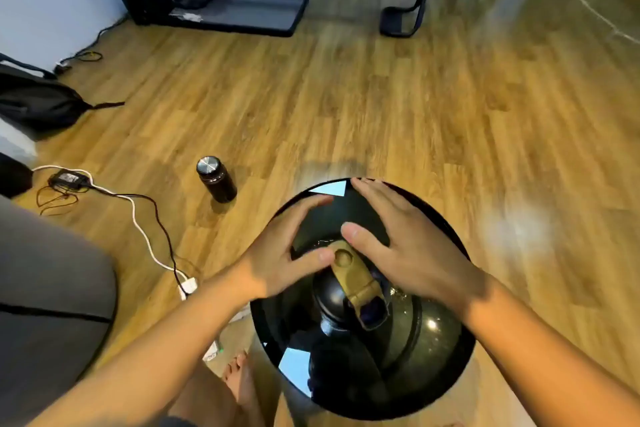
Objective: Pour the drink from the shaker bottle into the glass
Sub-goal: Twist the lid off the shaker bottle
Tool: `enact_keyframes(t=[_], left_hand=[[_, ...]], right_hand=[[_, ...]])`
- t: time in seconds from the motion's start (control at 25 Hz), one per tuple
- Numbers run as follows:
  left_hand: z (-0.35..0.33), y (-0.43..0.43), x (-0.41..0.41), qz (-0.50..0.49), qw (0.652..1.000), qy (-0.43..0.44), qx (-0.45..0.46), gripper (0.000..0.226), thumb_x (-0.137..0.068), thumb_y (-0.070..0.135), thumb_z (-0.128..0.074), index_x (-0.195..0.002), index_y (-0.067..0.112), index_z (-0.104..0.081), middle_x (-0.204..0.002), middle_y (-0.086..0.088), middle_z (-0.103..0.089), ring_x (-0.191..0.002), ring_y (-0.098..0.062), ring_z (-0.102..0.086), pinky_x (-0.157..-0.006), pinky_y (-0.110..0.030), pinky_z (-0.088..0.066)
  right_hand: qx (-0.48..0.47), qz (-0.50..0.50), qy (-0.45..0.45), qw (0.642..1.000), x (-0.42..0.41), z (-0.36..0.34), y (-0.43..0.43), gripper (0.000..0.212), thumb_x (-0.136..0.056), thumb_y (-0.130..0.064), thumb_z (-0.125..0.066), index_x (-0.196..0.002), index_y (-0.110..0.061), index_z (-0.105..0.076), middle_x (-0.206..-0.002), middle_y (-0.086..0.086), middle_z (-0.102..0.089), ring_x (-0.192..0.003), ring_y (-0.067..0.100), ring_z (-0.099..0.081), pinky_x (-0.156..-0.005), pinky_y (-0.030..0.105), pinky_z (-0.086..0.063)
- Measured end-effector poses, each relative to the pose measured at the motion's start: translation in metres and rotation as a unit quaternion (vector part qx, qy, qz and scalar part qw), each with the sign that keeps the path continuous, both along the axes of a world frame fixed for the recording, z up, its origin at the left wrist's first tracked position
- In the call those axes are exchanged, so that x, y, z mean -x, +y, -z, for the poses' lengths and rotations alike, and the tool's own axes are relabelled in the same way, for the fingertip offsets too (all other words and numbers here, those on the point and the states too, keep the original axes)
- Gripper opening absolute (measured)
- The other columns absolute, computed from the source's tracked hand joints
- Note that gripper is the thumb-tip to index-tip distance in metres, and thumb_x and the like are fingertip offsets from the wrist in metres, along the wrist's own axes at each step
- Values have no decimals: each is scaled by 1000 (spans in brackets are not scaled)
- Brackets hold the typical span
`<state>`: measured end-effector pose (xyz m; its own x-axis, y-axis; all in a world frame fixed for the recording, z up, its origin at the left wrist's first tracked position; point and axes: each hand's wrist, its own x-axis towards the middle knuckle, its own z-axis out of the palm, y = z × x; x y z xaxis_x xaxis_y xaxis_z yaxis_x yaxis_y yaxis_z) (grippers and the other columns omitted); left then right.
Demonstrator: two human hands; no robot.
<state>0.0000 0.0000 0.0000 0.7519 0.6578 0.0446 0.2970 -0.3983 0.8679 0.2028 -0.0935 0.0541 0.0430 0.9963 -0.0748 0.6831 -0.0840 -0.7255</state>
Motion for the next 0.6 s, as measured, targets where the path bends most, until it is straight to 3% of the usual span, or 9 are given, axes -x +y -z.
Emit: enact_keyframes(t=[0.08,0.2,0.32,0.44,0.6], left_hand=[[33,-23,5,0,999,-29,18,89,-79,70,-71,-153,36,-35,-155,12,-50,-145,-8,-47,-119,-35,-40],[83,-59,3,-17,998,-45,49,112,-61,51,-95,-147,62,-25,-145,36,-48,-139,7,-47,-110,-10,-38],[90,-77,-6,-100,991,-49,75,131,-49,34,-104,-150,54,-22,-138,35,-47,-132,18,-45,-104,-5,-40],[90,-78,-12,-122,988,-40,89,127,-42,46,-101,-141,58,-23,-127,31,-52,-120,17,-52,-89,-1,-43],[92,-78,-15,-130,988,-31,82,130,-44,44,-103,-149,42,-27,-136,12,-59,-127,-10,-58,-96,-18,-48]], right_hand=[[-14,10,-67,998,14,26,-10,86,-80,-85,-24,-151,-37,-17,-159,-13,-23,-144,1,-13,-112,33,-24],[11,50,-190,980,44,60,-24,94,-76,-86,-17,-151,-29,-16,-153,0,-37,-136,22,-36,-99,45,-41],[53,98,-305,946,64,66,-28,91,-81,-81,-20,-149,-21,-14,-140,10,-49,-120,31,-49,-85,44,-47],[26,117,-347,930,69,69,-24,85,-84,-79,-26,-142,-17,-26,-124,10,-58,-112,31,-52,-78,42,-48],[3,80,-322,943,62,64,-25,66,-84,-75,-34,-118,-19,-39,-103,6,-61,-101,29,-51,-70,40,-47]])
